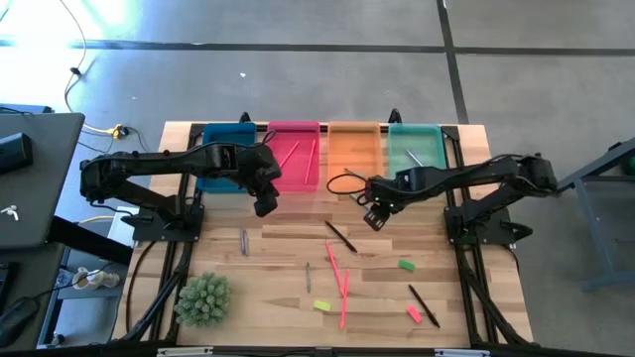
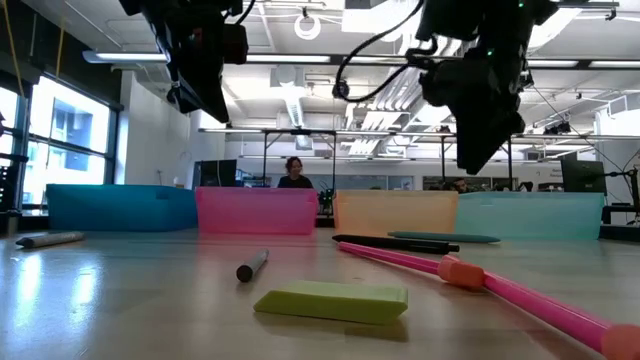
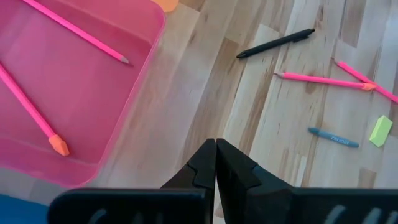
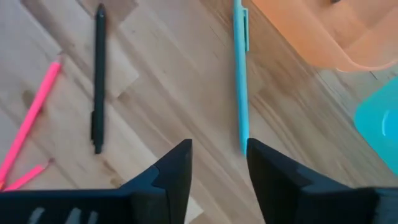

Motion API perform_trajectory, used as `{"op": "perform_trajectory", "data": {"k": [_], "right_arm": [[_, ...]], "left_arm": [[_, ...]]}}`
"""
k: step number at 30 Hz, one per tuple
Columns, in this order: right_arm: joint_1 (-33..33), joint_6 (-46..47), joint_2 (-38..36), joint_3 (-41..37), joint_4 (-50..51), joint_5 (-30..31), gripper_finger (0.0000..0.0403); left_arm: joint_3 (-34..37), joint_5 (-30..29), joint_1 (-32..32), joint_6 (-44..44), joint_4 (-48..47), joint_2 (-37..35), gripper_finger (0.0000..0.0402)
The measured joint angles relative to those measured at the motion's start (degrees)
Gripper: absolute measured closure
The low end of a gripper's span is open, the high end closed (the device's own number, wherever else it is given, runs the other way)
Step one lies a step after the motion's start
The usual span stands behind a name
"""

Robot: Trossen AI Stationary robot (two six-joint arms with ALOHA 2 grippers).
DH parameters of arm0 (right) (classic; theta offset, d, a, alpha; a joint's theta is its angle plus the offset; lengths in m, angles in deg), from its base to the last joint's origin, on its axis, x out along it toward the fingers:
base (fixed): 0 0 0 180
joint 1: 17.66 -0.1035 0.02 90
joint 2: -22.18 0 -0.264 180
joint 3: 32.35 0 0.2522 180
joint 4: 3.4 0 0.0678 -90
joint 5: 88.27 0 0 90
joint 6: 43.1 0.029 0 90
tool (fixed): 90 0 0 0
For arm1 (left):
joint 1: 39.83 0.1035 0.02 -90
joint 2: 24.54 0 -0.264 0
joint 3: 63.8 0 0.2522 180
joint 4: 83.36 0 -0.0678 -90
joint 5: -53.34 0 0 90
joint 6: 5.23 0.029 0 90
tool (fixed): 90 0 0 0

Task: Sort crayons/erasers/pens/pencils in bins
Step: Put the blue pen into the green bin

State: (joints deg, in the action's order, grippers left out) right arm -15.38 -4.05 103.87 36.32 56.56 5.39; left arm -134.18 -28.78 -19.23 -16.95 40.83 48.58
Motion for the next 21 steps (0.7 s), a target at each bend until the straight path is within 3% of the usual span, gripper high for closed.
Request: {"op": "perform_trajectory", "data": {"k": [7,21], "right_arm": [[0.75,-0.37,6.65,0.0,-0.76,-0.03,0.0208],[0.75,-0.37,15.38,0.02,-3.7,1.36,0.0206]], "left_arm": [[0.0,-0.02,0.0,-1.49,0.22,0.02,0.0402],[0.0,-0.07,0.0,-1.71,0.31,0.04,0.0402]]}}
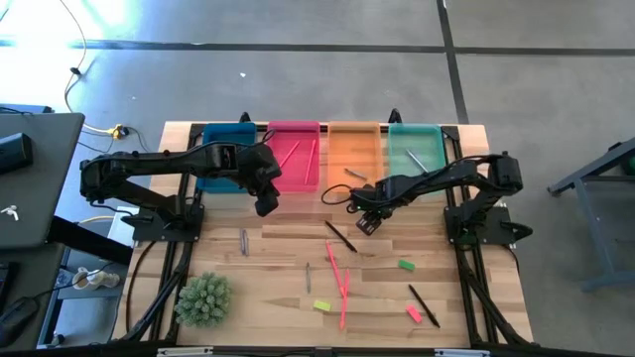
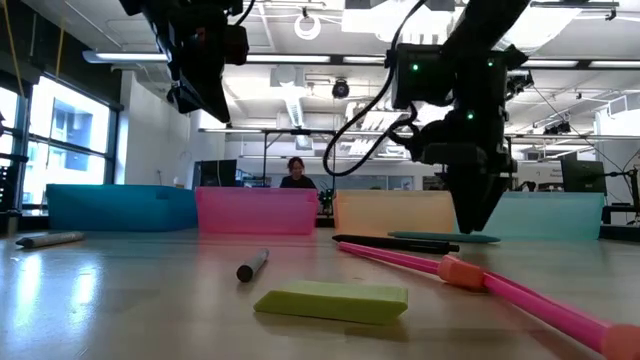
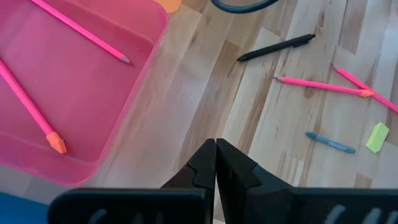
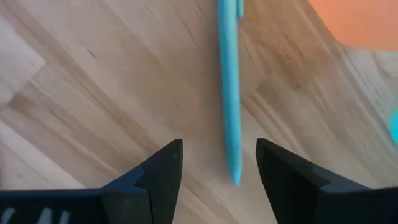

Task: Sort crayons/erasers/pens/pencils in bins
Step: Put the blue pen into the green bin

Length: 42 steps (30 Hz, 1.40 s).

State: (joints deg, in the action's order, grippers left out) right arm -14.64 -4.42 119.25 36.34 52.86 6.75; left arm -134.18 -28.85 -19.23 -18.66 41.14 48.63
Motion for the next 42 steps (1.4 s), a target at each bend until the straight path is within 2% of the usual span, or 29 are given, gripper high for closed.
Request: {"op": "perform_trajectory", "data": {"k": [6,13,20,36,42], "right_arm": [[0.16,-0.09,1.74,0.04,-0.48,-0.1,0.0217],[1.74,-0.24,3.21,0.37,-0.69,-3.13,0.0265],[2.84,-1.42,3.29,0.26,-0.27,-6.0,0.0293],[1.86,-1.34,3.38,0.17,2.19,-6.27,0.0389],[1.86,-1.62,3.4,0.15,2.34,-6.55,0.0394]], "left_arm": [[0.0,0.02,0.0,-0.07,-0.02,0.0,0.0402],[0.0,0.04,0.0,-0.06,-0.05,0.0,0.0402],[0.0,0.04,0.0,0.04,-0.13,0.0,0.0402],[0.0,0.04,-0.01,0.07,-0.24,0.0,0.0401],[0.0,0.04,-0.02,0.07,-0.24,0.0,0.0402]]}}
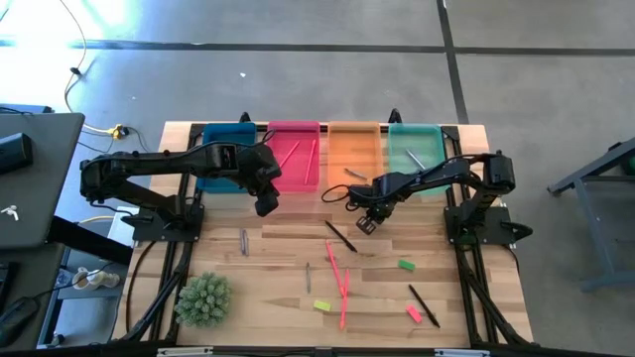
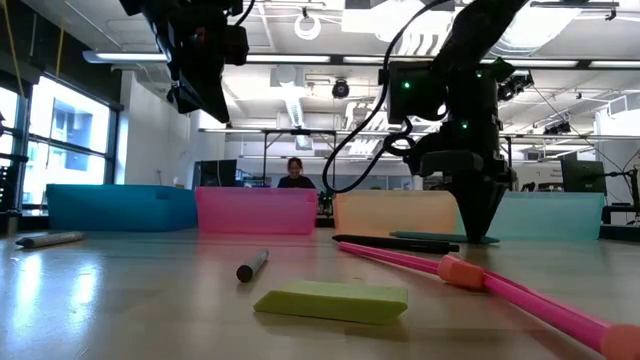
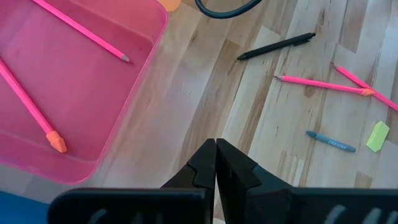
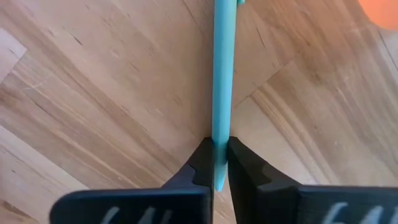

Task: Sort crayons/erasers/pens/pencils in bins
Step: Put the blue pen into the green bin

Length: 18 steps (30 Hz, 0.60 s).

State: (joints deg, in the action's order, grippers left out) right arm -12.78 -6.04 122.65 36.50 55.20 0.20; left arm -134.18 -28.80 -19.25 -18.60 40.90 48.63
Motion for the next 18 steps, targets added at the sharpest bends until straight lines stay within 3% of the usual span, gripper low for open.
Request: {"op": "perform_trajectory", "data": {"k": [9,18], "right_arm": [[-0.36,0.3,-2.62,-0.44,1.6,-2.99,0.0392],[-3.56,2.2,-10.81,-0.33,4.85,-4.56,0.0392]], "left_arm": [[0.0,0.01,0.01,0.0,-0.21,0.0,0.0402],[-0.02,0.0,0.0,0.02,-0.17,0.0,0.0402]]}}
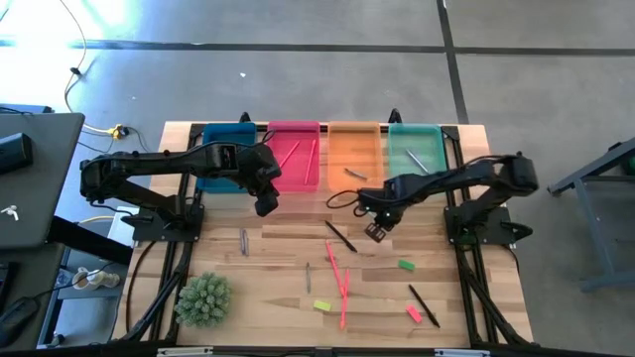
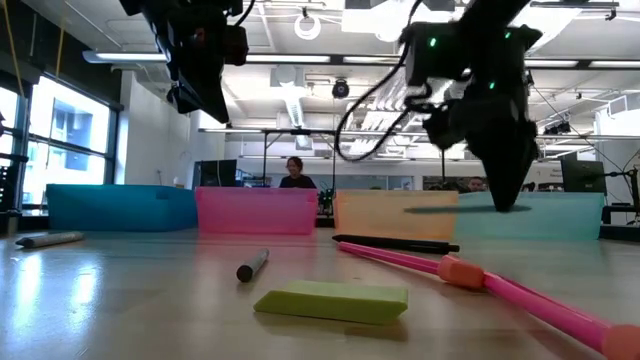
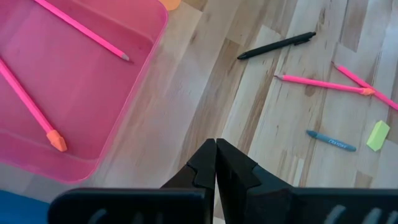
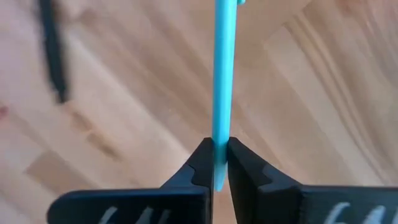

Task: Sort crayons/erasers/pens/pencils in bins
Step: Put the blue pen into the green bin

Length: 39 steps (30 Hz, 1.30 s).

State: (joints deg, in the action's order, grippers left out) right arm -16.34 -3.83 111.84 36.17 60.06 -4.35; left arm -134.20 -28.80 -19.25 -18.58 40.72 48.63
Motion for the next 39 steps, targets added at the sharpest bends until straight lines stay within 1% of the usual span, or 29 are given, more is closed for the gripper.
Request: {"op": "perform_trajectory", "data": {"k": [4,7,10,15,18,22,25,28,33,39], "right_arm": [[-0.63,3.37,-5.84,0.02,1.18,1.83,0.0391],[-0.02,5.67,-10.81,0.07,1.99,5.43,0.0391],[2.07,7.08,-15.8,0.11,3.8,9.69,0.0391],[8.05,6.98,-23.14,0.13,8.4,15.77,0.0391],[12.34,6.77,-26.34,0.17,10.7,19.26,0.0391],[18.08,5.05,-28.4,0.2,13.67,25.29,0.0391],[22.61,1.98,-27.78,0.21,14.63,27.86,0.0391],[26.59,-3.56,-25.41,0.22,14.53,27.86,0.0391],[33.0,-9.92,-19.79,0.22,14.67,19.97,0.0391],[37.66,-15.45,-12.39,0.22,14.97,14.78,0.0391]], "left_arm": [[0.0,0.0,0.0,0.0,0.0,0.0,0.0402],[0.0,0.0,0.0,0.0,0.0,0.0,0.0401],[0.0,0.0,0.0,0.0,0.0,0.0,0.0402],[0.0,-0.02,0.0,0.0,0.02,0.0,0.0402],[0.0,-0.02,0.0,0.0,0.02,0.0,0.0401],[0.0,-0.04,0.0,0.0,0.02,0.0,0.0401],[0.0,-0.06,0.0,-0.04,0.02,0.0,0.0401],[0.0,-0.14,0.0,-0.17,0.02,0.0,0.0401],[0.0,-0.17,0.0,-2.09,0.09,0.0,0.0401],[0.0,-0.17,0.0,-4.11,0.07,0.0,0.0401]]}}
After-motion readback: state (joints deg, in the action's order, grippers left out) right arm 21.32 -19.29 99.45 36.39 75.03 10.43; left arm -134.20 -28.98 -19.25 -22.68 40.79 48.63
